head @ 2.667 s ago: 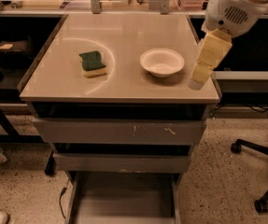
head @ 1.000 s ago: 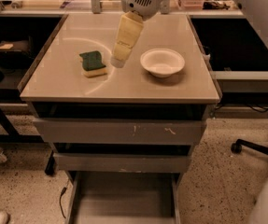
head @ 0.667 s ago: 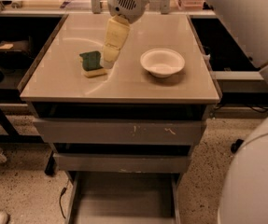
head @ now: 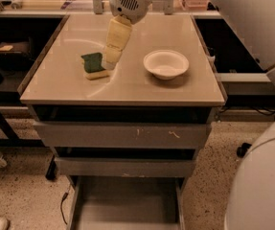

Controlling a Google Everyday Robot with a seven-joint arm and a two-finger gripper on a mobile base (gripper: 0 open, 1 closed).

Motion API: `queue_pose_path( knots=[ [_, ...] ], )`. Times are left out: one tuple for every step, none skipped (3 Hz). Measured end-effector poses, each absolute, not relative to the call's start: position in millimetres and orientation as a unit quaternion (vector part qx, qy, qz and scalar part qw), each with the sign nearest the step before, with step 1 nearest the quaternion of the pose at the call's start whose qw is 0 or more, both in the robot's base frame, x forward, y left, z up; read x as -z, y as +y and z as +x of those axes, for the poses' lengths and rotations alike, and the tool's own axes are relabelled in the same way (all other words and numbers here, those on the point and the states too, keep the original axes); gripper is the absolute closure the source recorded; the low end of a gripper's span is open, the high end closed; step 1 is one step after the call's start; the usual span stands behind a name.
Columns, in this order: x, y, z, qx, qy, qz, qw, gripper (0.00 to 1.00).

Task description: Place sponge into bottom drawer

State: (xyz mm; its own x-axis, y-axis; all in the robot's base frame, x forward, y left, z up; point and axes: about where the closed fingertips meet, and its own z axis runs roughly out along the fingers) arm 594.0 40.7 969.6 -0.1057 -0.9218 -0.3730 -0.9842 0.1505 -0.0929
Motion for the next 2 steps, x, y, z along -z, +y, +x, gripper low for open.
queue_pose_path(
  knots=[
    [-950.2,60.0,617.2,-0.107,0.75,-0.634,0.158,0.0],
    [-919.3,87.7,644.9,-0.128,0.765,-0.618,0.129,0.0]
  ],
)
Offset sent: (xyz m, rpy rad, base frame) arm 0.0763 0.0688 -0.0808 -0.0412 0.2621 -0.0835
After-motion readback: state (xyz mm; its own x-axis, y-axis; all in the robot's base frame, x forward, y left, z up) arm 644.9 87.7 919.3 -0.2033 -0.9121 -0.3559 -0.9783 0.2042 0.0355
